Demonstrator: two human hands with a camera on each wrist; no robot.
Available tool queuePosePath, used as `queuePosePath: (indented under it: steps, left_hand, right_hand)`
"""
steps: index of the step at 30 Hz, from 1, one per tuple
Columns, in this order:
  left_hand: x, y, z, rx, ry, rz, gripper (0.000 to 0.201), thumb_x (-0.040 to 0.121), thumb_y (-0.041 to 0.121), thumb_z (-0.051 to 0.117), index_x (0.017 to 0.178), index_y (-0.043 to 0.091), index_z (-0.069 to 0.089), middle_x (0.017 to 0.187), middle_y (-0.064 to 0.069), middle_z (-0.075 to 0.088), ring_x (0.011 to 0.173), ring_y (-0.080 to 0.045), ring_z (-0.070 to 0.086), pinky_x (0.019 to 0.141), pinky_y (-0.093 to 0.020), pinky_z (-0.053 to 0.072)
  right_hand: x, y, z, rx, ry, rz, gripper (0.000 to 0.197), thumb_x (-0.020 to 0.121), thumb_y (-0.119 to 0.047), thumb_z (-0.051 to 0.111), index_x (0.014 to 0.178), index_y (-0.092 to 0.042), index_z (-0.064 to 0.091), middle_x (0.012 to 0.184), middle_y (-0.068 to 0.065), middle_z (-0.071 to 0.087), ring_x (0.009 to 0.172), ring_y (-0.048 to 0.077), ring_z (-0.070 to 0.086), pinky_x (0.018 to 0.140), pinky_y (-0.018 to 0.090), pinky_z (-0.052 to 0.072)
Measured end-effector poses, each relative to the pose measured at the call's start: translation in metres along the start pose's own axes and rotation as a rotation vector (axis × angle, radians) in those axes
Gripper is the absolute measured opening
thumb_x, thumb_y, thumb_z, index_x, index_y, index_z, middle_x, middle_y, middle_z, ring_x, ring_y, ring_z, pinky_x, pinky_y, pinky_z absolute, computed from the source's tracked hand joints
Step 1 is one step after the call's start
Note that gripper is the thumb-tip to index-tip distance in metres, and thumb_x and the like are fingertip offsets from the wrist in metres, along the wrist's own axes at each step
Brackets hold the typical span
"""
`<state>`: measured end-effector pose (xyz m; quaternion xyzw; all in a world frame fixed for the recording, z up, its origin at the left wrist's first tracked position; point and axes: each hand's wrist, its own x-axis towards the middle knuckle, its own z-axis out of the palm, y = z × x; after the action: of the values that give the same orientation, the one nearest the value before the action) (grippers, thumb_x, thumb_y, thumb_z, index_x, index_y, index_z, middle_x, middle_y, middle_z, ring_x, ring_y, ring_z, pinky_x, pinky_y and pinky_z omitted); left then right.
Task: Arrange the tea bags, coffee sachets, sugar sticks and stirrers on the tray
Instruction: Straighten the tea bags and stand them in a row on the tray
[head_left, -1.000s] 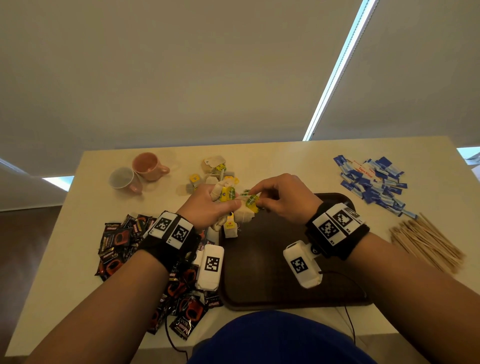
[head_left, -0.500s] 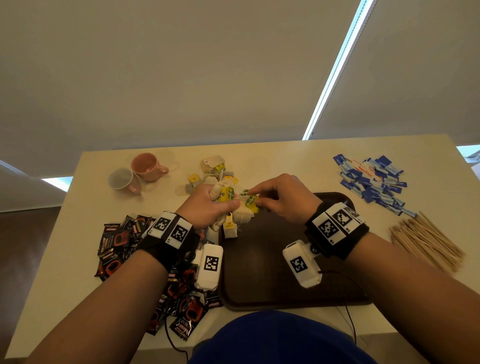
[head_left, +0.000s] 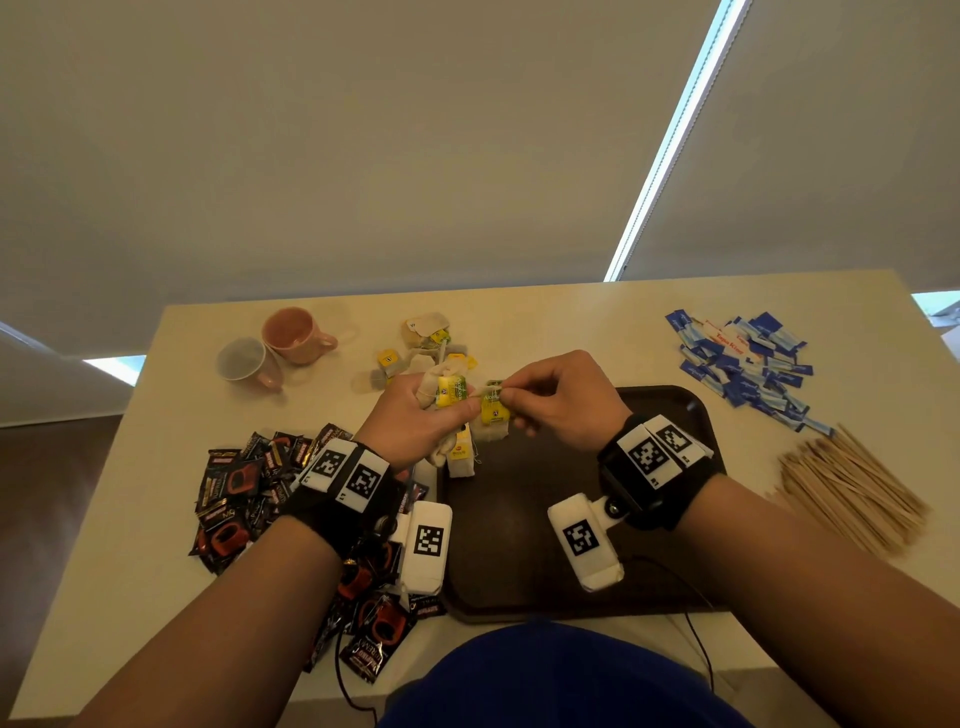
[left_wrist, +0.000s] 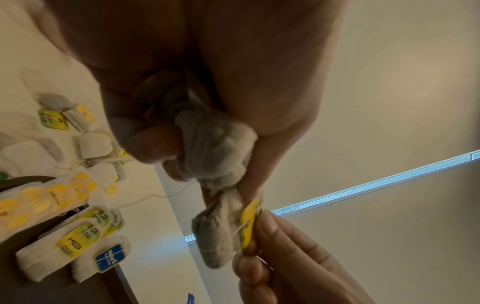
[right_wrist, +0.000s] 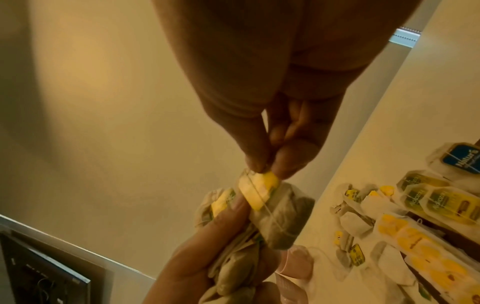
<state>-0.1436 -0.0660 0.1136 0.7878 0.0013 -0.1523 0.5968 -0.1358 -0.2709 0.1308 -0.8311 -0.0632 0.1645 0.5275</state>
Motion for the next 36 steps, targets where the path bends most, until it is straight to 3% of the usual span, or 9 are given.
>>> queuePosePath:
  steps: [8,13,15,19,22,24,27,31,36]
  left_hand:
    - [-0.003,0.005,-0.002,-0.051,-0.032,0.046,0.011,0.087,0.013,0.074,0.093,0.023,0.072,0.088,0.005,0.077,0.085,-0.010,0.073,0.078,-0.024,0.057]
    - [-0.001,0.000,0.001,-0.030,-0.011,0.078,0.015,0.083,0.011,0.079,0.091,0.022,0.074,0.090,-0.005,0.077,0.086,-0.023,0.073,0.082,-0.039,0.056]
    - [0.000,0.000,0.003,-0.029,-0.020,0.100,0.013,0.081,0.014,0.079,0.093,0.017,0.074,0.093,-0.011,0.076,0.090,-0.029,0.072,0.083,-0.041,0.056]
    - [0.001,0.002,0.006,-0.030,-0.046,0.122,0.010,0.079,0.015,0.078,0.088,0.012,0.074,0.085,-0.006,0.074,0.079,-0.014,0.069,0.072,-0.029,0.055]
    - [0.001,0.003,0.007,-0.016,-0.077,0.113,0.016,0.082,0.000,0.076,0.077,0.013,0.068,0.071,0.003,0.067,0.067,-0.006,0.062,0.064,-0.021,0.049]
    - [0.002,0.003,0.007,-0.008,-0.089,0.110,0.018,0.083,-0.004,0.074,0.076,0.011,0.067,0.071,0.000,0.067,0.066,-0.006,0.061,0.063,-0.021,0.049]
    - [0.000,0.002,0.007,-0.005,-0.107,0.122,0.011,0.082,-0.002,0.076,0.080,0.007,0.069,0.076,-0.007,0.067,0.068,-0.009,0.061,0.064,-0.023,0.049]
    - [-0.002,0.002,0.006,-0.049,-0.108,0.128,0.012,0.075,0.014,0.078,0.084,0.020,0.072,0.080,0.005,0.075,0.077,-0.008,0.069,0.073,-0.022,0.055]
    - [-0.001,0.004,0.006,-0.037,-0.103,0.146,0.024,0.082,-0.005,0.075,0.086,0.018,0.068,0.076,0.012,0.073,0.074,-0.001,0.067,0.070,-0.016,0.052]
  right_hand:
    - [0.000,-0.002,0.002,0.081,0.030,-0.043,0.009,0.090,-0.011,0.070,0.093,-0.004,0.074,0.069,0.008,0.072,0.057,0.017,0.069,0.056,0.022,0.056]
    - [0.006,-0.003,0.005,-0.122,0.063,-0.177,0.013,0.090,-0.027,0.070,0.098,-0.020,0.077,0.088,-0.011,0.071,0.080,0.004,0.064,0.069,0.020,0.051]
    - [0.010,-0.006,0.005,-0.160,0.065,-0.191,0.015,0.089,-0.031,0.070,0.100,-0.023,0.077,0.092,-0.011,0.070,0.081,0.004,0.060,0.071,0.023,0.050]
    - [0.018,-0.013,0.006,-0.196,0.006,-0.190,0.022,0.084,-0.036,0.075,0.103,-0.027,0.077,0.094,-0.006,0.070,0.080,0.017,0.060,0.073,0.040,0.054]
    - [0.020,-0.020,0.006,-0.161,-0.021,-0.214,0.017,0.083,-0.031,0.076,0.100,-0.029,0.077,0.091,-0.007,0.071,0.080,0.023,0.061,0.073,0.044,0.054]
    - [0.020,-0.023,0.006,-0.141,-0.028,-0.223,0.010,0.083,-0.025,0.077,0.092,-0.027,0.078,0.087,-0.008,0.072,0.078,0.027,0.061,0.072,0.045,0.054]
    - [0.019,-0.026,0.006,-0.138,-0.020,-0.216,0.006,0.084,-0.017,0.076,0.089,-0.019,0.078,0.083,-0.008,0.072,0.077,0.024,0.062,0.070,0.036,0.055]
    - [0.017,-0.026,0.005,-0.095,-0.003,-0.229,0.005,0.086,-0.010,0.073,0.090,-0.010,0.076,0.079,-0.008,0.069,0.072,0.004,0.062,0.067,0.014,0.051]
    - [0.017,-0.027,0.002,0.000,0.034,-0.200,0.007,0.088,-0.008,0.071,0.093,-0.004,0.073,0.085,0.008,0.073,0.077,0.017,0.069,0.073,0.030,0.059]
